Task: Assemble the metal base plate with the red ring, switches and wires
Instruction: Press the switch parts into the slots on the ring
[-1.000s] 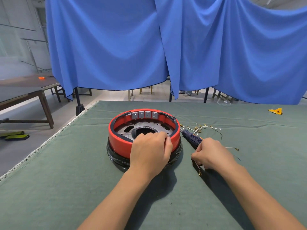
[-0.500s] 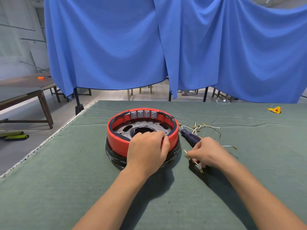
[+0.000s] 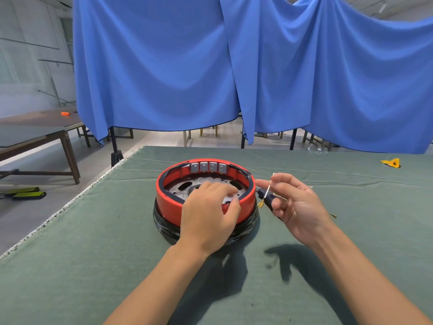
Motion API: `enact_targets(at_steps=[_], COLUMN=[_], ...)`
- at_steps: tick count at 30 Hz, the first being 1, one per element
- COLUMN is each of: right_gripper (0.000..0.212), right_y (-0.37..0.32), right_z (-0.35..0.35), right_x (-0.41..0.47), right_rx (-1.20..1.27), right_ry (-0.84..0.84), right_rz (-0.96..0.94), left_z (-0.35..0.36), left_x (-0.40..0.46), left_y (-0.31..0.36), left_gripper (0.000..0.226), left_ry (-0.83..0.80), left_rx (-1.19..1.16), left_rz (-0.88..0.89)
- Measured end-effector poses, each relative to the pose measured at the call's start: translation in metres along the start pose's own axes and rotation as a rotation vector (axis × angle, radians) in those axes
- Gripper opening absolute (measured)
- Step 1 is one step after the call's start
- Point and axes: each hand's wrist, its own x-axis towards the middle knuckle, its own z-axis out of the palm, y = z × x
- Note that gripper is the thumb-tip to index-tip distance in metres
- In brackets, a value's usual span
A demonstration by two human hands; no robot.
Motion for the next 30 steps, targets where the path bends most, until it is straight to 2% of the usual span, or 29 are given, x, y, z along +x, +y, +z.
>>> enact_targets(at_steps=[5,7,10,14,16,20,24,26,30], right_gripper=[0.007,0.009,0.02,0.011,0.011,0.015,0.008,0.011,0.009], right_y=[0.005,0.005,0.007,0.009,0.012,0.021,0.024,0.019,0.019], right_z=[0.011,0.014,0.016,0.016,0.017,0.024,0.028,0.029,0.025], right_x=[-0.004,-0.005,-0.006,-0.006,-0.006,-0.011,-0.016,-0.016,-0.013], right_rx=[0.034,0.036,0.048,0.025,-0.107,-0.567,-1.086,-1.132,-1.158], right_ry=[-0.086,-0.117,-0.134,-0.128,-0.085,0.059,0.296,0.249,0.033], right_rz=[-0.003,0.002,0.01,-0.008,-0.048,-0.272,-0.723,-0.874,-0.876], left_z=[-0.007,-0.008,-0.007,-0.006,-0.006,-0.005,-0.006,-0.008,-0.012], left_x=[0.0,-0.002,-0.002,-0.002,-0.002,0.0,0.001,0.001,0.001], left_y=[0.003,0.006,0.009,0.007,0.006,-0.002,-0.008,-0.006,-0.001], left_gripper=[0.016,0.016,0.013,0.009,0.009,0.007,0.003,0.008,0.011], left_ry=[-0.006,-0.026,-0.046,-0.025,0.04,0.156,0.147,0.138,0.127], left_rx=[-0.248,-0.316,-0.332,-0.311,-0.311,-0.323,-0.332,-0.314,-0.202], left_rz=[0.026,0.009,0.024,0.059,0.042,-0.053,-0.053,0.0,0.132])
